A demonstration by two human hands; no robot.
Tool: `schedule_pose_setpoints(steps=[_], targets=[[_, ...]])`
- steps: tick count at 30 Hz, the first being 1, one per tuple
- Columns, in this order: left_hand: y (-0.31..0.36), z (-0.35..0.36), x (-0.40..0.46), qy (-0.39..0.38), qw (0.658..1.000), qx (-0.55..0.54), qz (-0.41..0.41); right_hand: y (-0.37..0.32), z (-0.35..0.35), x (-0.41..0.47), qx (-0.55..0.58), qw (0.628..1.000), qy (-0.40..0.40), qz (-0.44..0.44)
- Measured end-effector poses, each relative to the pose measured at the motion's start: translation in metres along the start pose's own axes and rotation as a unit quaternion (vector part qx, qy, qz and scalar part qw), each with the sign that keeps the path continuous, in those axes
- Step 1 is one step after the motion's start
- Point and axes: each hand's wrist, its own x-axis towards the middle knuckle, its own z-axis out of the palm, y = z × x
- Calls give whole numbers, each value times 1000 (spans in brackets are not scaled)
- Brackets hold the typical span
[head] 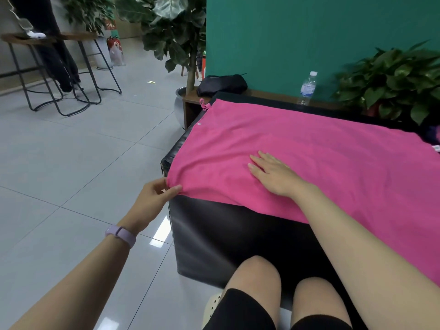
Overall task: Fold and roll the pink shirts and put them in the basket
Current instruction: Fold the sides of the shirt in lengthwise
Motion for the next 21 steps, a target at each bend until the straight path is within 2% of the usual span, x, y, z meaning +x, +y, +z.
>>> schedule_pose_setpoints(steps=[3, 9, 18, 21], targets=[[15, -8, 6, 34, 996, -53, 69, 5, -2, 1, -14, 1000, -12, 15], [52, -11, 21, 77, 980, -125, 131, 22, -6, 10, -42, 999, -27, 16], [66, 0, 11, 182, 960, -83, 194, 33, 3, 9, -72, 997, 1, -13], [67, 6, 16, 196, 957, -85, 195, 32, 3, 7, -76, 997, 4, -14]])
